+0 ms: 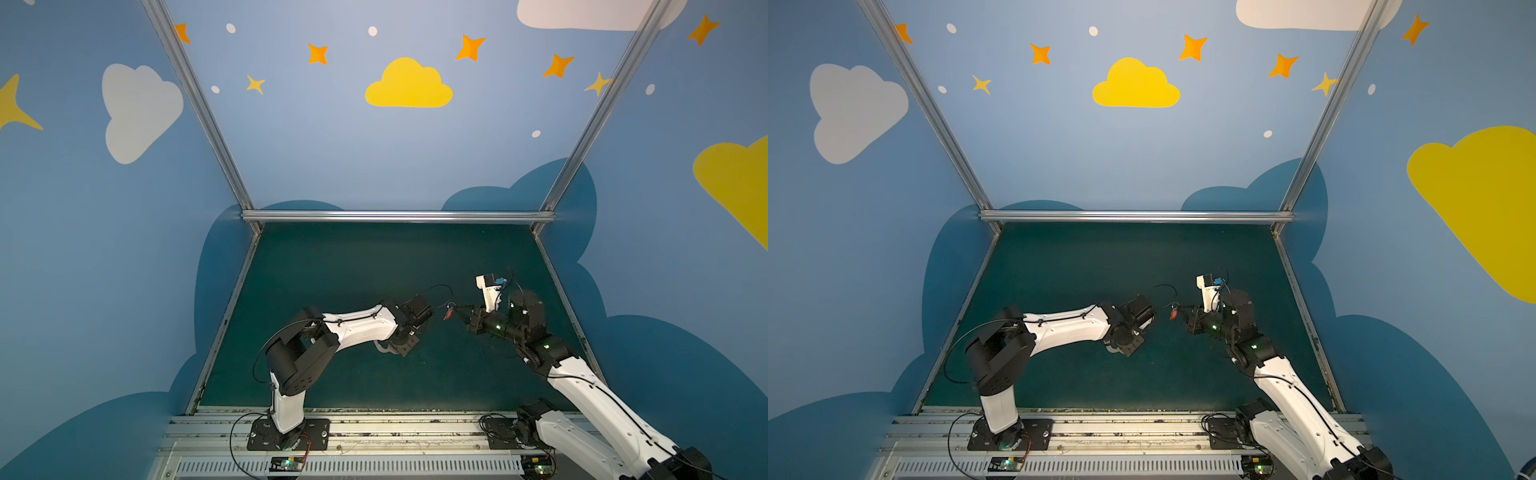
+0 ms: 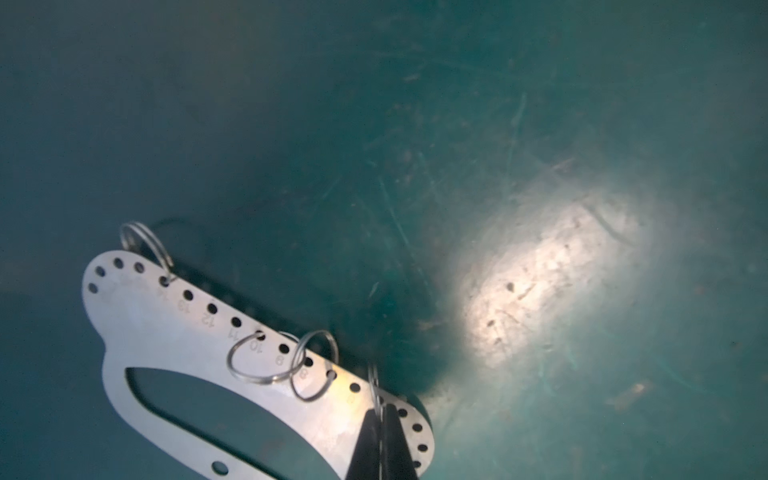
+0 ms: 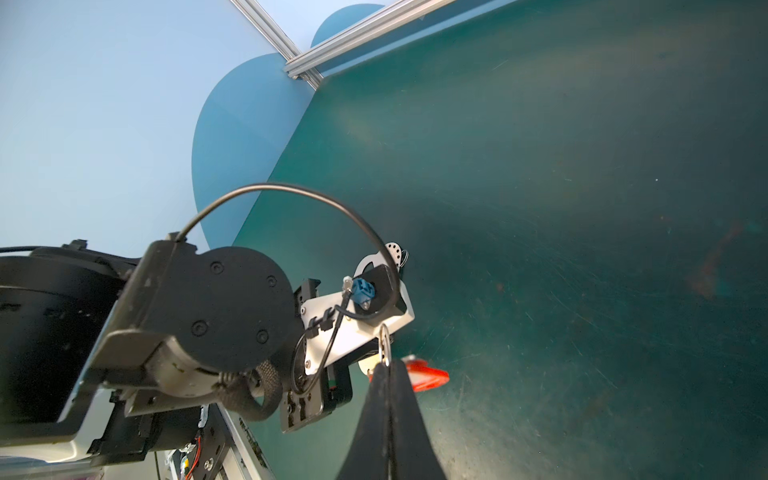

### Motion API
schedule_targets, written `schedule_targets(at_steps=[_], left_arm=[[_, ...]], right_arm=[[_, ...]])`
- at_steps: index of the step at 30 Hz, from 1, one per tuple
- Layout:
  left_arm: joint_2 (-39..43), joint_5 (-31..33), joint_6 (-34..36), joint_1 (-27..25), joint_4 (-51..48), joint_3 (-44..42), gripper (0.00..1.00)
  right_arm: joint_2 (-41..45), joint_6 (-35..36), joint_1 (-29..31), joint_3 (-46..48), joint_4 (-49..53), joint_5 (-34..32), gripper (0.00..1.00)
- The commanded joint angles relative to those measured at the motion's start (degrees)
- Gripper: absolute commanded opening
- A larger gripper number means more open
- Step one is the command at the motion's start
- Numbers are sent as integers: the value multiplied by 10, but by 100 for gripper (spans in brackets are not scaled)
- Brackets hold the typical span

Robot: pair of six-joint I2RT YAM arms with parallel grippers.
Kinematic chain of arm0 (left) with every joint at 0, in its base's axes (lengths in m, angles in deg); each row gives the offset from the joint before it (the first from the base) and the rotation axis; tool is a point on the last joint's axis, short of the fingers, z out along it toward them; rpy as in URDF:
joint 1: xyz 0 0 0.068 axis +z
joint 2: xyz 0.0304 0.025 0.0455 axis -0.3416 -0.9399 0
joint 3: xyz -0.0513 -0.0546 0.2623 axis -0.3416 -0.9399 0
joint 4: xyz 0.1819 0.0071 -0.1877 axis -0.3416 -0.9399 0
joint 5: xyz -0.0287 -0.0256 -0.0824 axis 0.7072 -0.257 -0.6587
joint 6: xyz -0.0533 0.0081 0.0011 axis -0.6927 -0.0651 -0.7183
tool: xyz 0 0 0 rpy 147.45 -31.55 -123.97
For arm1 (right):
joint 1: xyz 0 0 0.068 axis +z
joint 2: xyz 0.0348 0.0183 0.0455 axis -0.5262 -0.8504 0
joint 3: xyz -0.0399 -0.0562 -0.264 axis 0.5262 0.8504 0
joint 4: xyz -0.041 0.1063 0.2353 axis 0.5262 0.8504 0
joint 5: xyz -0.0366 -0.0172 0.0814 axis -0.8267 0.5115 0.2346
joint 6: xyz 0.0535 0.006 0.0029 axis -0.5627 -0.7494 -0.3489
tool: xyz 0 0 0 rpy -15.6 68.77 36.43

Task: Put the keys on the keyring
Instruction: 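Lower the plate onto the table and open the left gripper, then raise the open left gripper above the plate while the right holds the key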

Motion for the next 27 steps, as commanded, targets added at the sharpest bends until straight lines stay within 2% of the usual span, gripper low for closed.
schedule_targets(at_steps=[1, 5, 8, 11, 13, 16, 18, 19, 21, 24, 26, 27], left_arm=[[40, 15, -13, 1, 3, -11, 15], [83, -21, -47, 6, 31, -43, 31], [111, -55, -88, 26, 52, -64, 35], [154, -110, -146, 54, 118, -113, 47], [192, -101, -185, 60, 172, -156, 48], [245, -33, -216, 59, 258, -224, 53], [265, 10, -249, 60, 275, -249, 55], [268, 0, -262, 62, 246, -240, 56], [261, -26, -246, 61, 192, -203, 56], [260, -32, -278, 62, 153, -177, 57], [278, -66, -266, 64, 194, -201, 55], [294, -80, -257, 65, 236, -224, 60]], right_arm=[[10, -3, -2, 6, -1, -6, 0], [13, -2, -4, 9, 3, -8, 0], [14, -5, -5, 13, -2, -7, 0], [12, -6, -5, 17, -1, -4, 0], [13, -5, -5, 18, 2, -4, 0], [18, -6, -5, 19, 6, -4, 0], [17, -6, -5, 18, 6, -1, 0], [15, -4, -5, 17, 6, 4, 0], [6, -1, -4, 16, 2, 25, 0], [-13, 17, -3, 12, 0, 60, 0], [-19, 26, 1, 12, 12, 56, 0], [-18, 28, 4, 16, 16, 52, 0]])
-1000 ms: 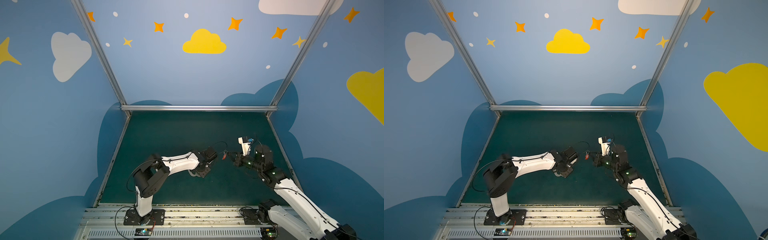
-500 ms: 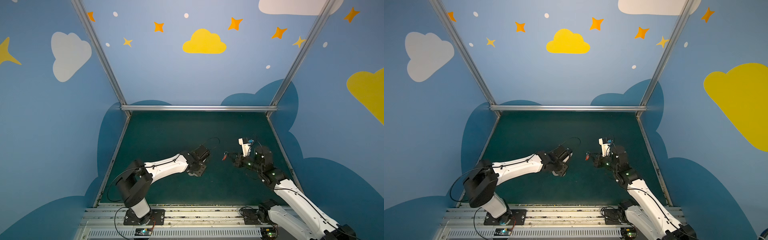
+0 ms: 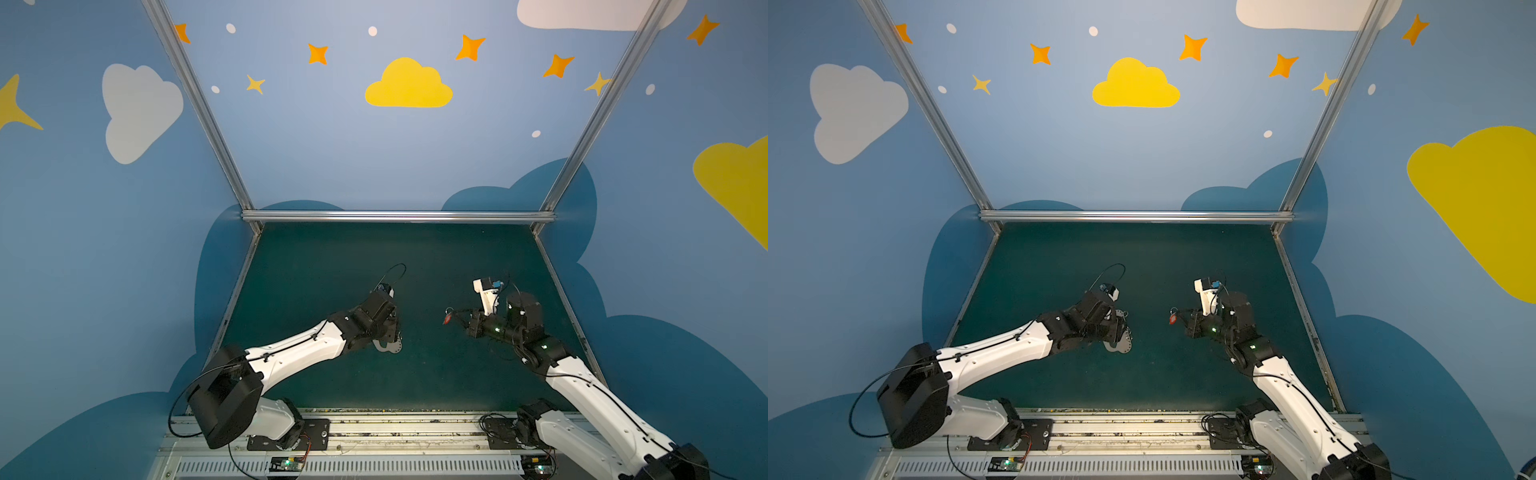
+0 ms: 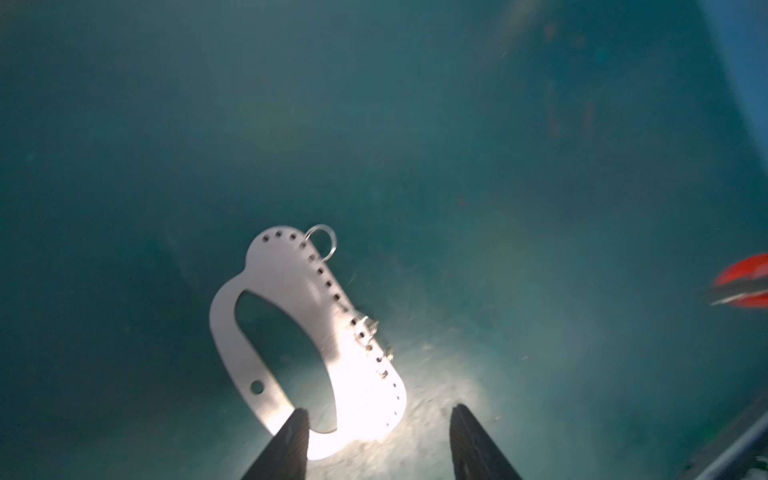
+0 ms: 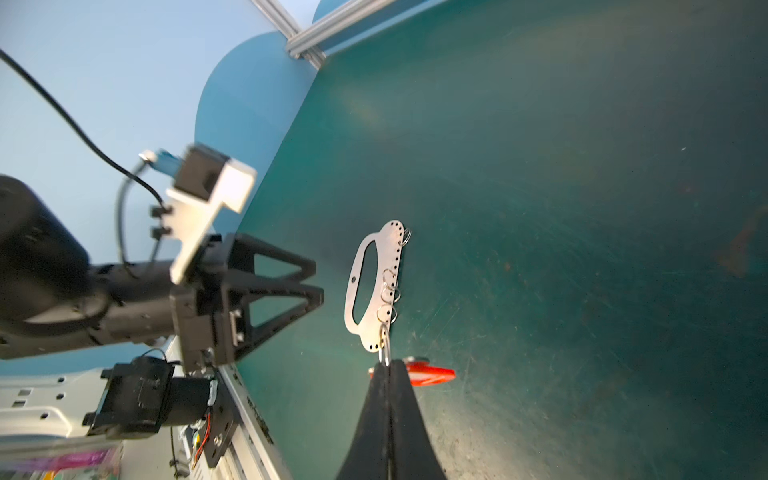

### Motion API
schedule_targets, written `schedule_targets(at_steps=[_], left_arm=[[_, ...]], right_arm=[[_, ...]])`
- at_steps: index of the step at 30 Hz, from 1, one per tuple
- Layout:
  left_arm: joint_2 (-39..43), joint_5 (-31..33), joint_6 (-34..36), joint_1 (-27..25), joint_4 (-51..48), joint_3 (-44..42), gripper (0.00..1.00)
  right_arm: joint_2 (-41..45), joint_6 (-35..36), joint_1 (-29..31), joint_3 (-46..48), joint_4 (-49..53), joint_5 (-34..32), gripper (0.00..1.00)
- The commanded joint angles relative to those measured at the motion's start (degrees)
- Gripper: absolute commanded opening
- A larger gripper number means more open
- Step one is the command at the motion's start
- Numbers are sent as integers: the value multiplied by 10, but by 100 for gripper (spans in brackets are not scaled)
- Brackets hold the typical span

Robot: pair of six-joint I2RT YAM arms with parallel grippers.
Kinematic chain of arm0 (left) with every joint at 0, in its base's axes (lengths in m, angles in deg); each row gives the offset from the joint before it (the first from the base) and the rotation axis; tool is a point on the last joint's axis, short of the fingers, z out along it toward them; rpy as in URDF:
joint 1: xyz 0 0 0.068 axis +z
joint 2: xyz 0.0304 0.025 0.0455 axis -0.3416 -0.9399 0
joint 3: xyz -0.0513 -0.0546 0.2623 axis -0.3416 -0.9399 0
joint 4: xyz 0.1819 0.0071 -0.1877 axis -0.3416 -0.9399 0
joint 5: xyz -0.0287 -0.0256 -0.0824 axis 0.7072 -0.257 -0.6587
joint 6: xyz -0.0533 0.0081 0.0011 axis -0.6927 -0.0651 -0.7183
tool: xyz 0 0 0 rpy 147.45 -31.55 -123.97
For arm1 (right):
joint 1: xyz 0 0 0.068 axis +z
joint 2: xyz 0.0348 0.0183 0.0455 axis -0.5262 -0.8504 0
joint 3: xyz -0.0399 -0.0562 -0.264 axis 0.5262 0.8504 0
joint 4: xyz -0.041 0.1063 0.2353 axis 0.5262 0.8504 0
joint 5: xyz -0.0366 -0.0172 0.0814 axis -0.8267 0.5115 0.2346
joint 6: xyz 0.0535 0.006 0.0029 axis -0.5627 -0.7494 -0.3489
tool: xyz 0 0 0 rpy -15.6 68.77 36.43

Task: Put the keys on the keyring
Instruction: 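Raise the open left gripper above the plate while the right holds the key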

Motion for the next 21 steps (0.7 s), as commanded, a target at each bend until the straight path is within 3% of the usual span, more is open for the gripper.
schedule_targets(at_steps=[1, 4, 10, 15, 21], left_arm=[[41, -29, -10, 3, 71, -55, 60], [57, -25, -23, 5, 131, -108, 58], [18, -74, 20, 4, 130, -113, 46], [4, -57, 16, 4, 155, -125, 51], [-41, -86, 34, 4, 160, -110, 41]], right_arm=[[0, 18, 8, 8, 10, 14, 0], [12, 15, 14, 22, 12, 14, 0], [-4, 5, 27, 45, -15, 75, 0], [-1, 18, 44, 44, 12, 51, 0], [9, 11, 42, 42, 8, 29, 0]])
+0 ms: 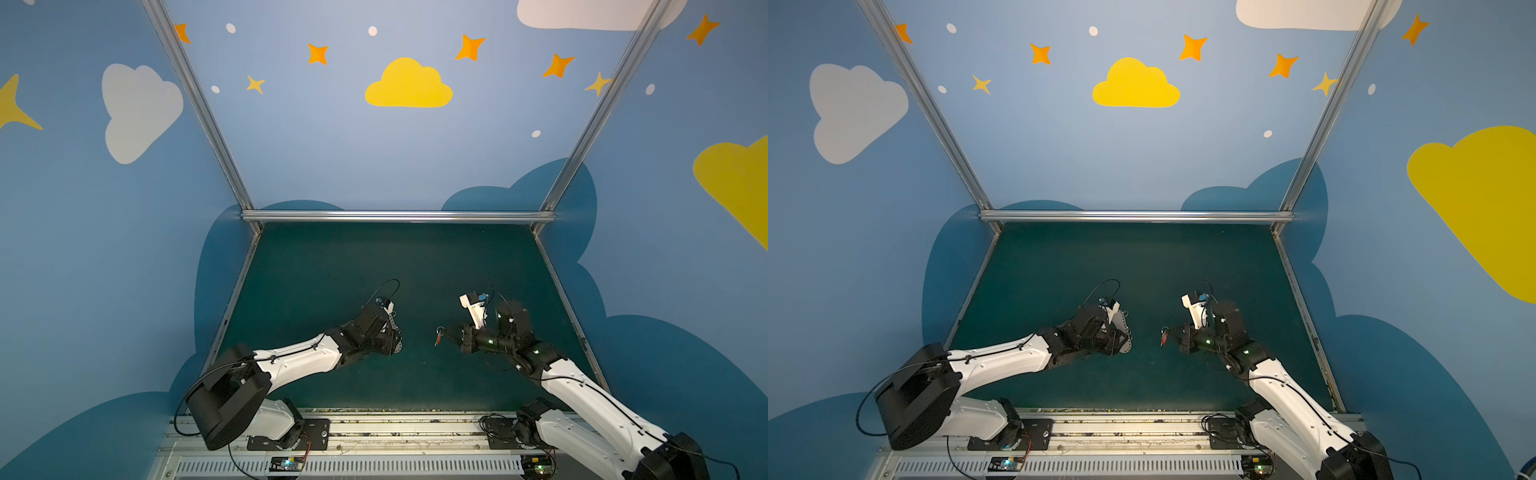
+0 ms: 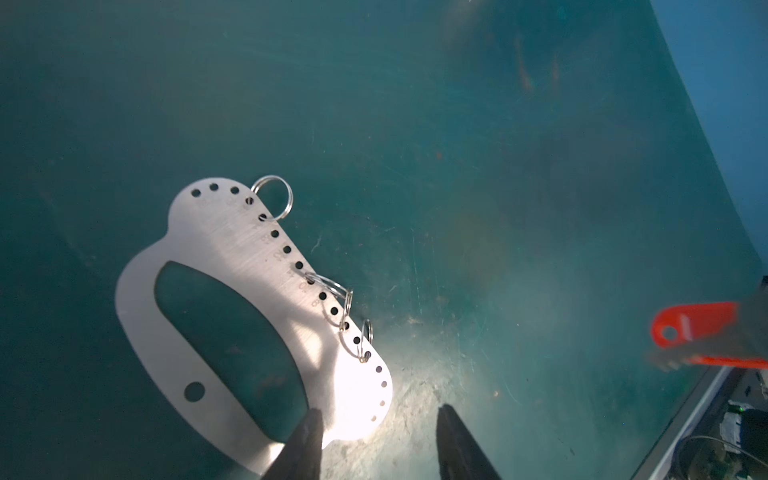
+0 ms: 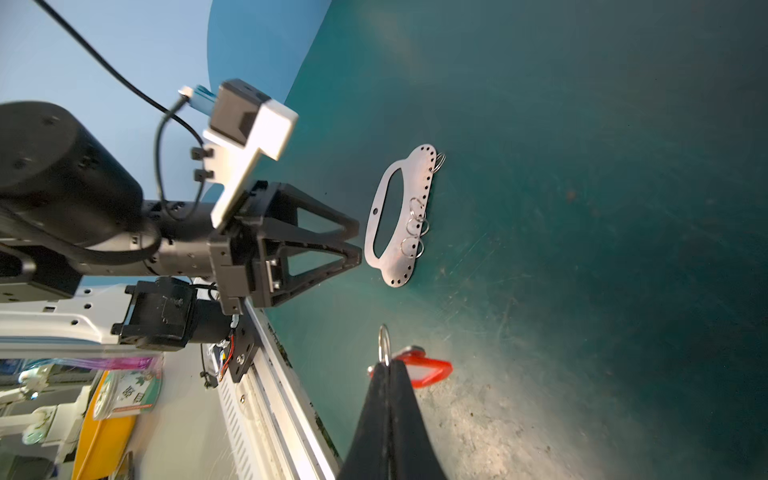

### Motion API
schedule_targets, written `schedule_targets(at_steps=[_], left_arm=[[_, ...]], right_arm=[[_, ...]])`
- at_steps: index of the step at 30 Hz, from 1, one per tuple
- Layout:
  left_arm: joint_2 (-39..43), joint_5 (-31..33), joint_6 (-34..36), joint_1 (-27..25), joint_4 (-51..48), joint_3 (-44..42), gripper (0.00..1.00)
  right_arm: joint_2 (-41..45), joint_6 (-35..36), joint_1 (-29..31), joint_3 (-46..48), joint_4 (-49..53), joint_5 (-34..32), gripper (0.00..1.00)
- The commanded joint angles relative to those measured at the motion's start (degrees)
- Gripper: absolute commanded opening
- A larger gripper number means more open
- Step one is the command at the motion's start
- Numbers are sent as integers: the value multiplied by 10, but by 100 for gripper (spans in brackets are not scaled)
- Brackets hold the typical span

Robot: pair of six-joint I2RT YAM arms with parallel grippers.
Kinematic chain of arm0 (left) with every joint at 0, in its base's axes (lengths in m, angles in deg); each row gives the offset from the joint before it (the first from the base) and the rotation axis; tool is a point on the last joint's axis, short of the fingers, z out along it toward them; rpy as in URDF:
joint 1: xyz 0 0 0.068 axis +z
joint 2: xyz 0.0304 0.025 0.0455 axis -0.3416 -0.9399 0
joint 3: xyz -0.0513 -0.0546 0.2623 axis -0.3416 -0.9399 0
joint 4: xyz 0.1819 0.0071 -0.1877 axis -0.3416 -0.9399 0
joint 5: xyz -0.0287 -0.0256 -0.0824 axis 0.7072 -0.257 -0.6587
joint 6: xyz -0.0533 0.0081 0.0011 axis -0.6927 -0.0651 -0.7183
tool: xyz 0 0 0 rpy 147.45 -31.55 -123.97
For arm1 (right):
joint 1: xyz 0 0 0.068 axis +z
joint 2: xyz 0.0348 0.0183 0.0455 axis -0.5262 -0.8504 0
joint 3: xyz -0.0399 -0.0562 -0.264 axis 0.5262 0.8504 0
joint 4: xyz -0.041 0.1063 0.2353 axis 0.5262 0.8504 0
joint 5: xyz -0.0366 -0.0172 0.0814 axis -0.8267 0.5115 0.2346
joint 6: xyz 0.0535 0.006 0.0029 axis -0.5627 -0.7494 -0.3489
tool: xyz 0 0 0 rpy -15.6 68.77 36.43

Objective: Put the keys on the keyring

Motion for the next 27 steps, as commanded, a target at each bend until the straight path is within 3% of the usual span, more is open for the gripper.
schedule_targets(at_steps=[1, 16, 27], left_arm=[[-32, -30, 21, 1, 10, 17, 38], [-97, -31, 41, 2, 11, 46, 31], [-113, -17, 47, 11, 7, 59, 32]], right_arm=[[1, 4, 1, -4, 7, -10, 0], [-6, 5, 1, -9, 8, -7, 0], [3, 4, 0, -10, 12, -10, 0]])
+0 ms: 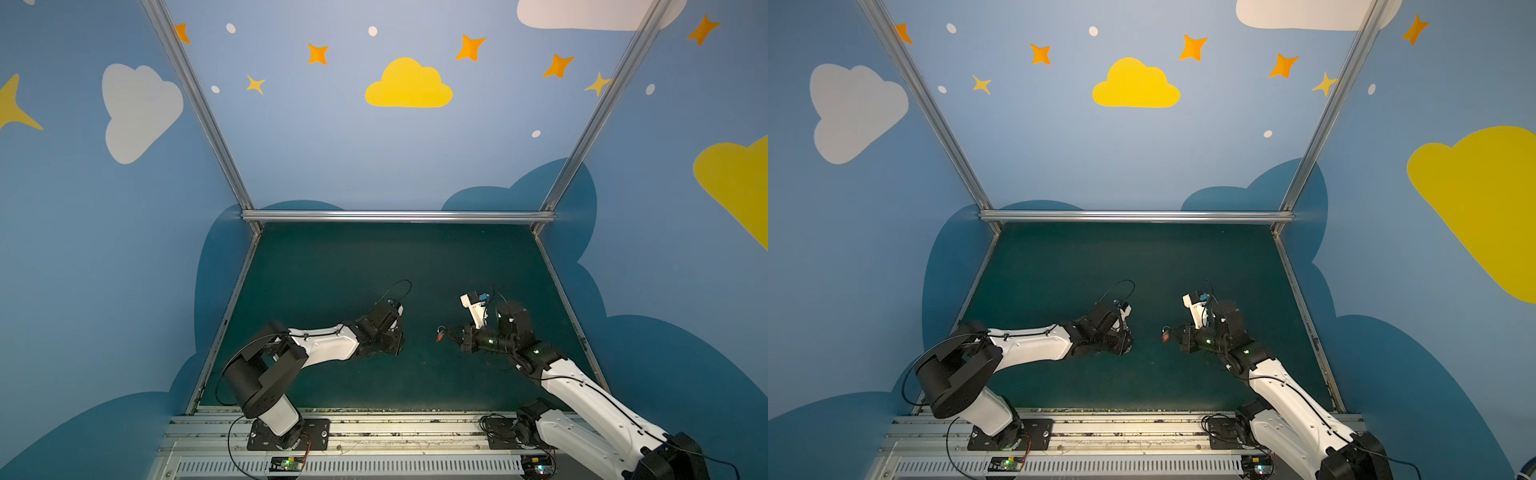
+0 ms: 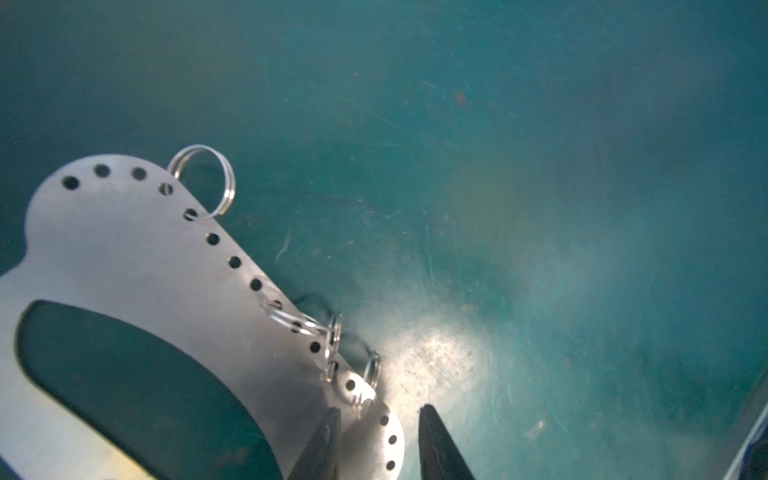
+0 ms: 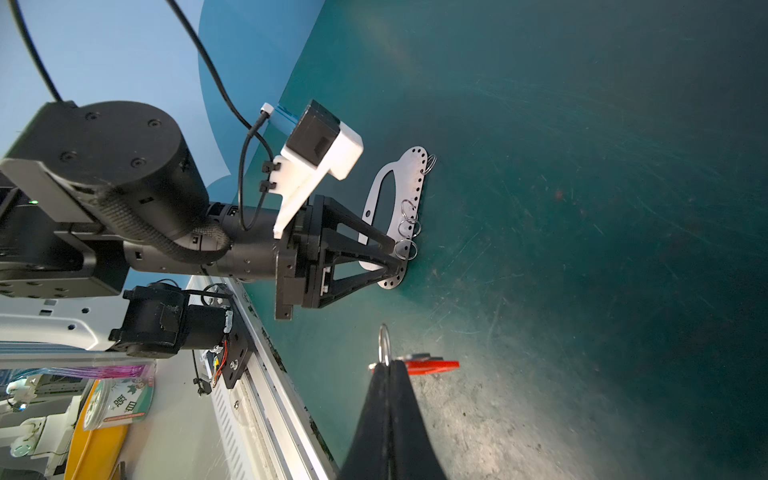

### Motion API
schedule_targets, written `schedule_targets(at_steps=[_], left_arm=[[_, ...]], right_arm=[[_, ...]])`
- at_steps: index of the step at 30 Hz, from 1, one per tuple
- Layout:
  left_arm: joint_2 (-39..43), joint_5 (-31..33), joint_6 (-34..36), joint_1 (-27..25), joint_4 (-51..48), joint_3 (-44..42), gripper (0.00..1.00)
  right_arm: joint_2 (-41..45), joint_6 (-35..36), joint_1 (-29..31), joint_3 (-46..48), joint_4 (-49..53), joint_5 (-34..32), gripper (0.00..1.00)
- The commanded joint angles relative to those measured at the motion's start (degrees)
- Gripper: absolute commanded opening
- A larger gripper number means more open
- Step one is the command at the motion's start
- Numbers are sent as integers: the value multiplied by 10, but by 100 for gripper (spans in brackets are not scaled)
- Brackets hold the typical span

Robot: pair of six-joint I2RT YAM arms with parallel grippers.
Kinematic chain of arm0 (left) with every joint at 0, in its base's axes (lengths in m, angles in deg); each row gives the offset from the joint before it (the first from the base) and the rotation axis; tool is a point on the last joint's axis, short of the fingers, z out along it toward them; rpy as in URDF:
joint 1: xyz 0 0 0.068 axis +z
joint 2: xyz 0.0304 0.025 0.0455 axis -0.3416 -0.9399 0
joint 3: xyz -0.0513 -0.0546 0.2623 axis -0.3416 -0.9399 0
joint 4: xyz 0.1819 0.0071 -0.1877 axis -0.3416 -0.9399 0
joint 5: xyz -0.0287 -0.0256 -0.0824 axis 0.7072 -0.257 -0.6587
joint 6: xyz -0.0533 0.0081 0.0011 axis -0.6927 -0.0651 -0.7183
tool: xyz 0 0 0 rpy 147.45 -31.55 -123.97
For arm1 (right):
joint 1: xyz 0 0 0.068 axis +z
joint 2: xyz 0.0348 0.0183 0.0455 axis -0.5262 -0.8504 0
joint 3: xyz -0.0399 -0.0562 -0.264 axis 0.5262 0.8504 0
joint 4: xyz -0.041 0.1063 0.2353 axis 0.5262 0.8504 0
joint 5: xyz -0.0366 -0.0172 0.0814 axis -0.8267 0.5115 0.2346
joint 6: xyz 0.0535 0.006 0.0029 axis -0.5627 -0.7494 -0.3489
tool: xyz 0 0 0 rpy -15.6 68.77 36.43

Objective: Put the keys on the keyring

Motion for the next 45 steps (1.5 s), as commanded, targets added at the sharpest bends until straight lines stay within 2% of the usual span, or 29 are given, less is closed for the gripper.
schedule_targets(at_steps=[1, 7, 13, 17, 19, 28, 33, 39, 42, 45], left_arm=[[-2, 8, 11, 4, -2, 10, 30], [-13, -9, 19, 7, -7, 19, 23], [-17, -14, 26, 9, -11, 25, 23], [-18, -22, 33, 11, -21, 31, 7], [-16, -27, 35, 12, -24, 29, 4], [-3, -26, 62, 12, -53, 30, 4], [1, 17, 118, 13, -84, 56, 4], [43, 58, 221, 13, -24, 28, 4], [51, 12, 308, 16, -27, 28, 4], [52, -8, 349, 17, -21, 39, 4]], right_arm=[[8, 4, 0, -10, 8, -5, 0], [9, 3, -1, -10, 9, -7, 0], [14, 3, 0, -10, 11, -8, 0], [13, 4, 0, -11, 11, -9, 0], [14, 3, 0, -11, 11, -10, 0], [10, 5, 0, -12, 8, -14, 0], [2, 4, 2, -11, -4, -14, 0], [-24, 21, 5, -21, -10, -13, 0], [-22, 27, 8, -19, -13, -42, 0], [-22, 33, 10, -14, -20, -72, 0]])
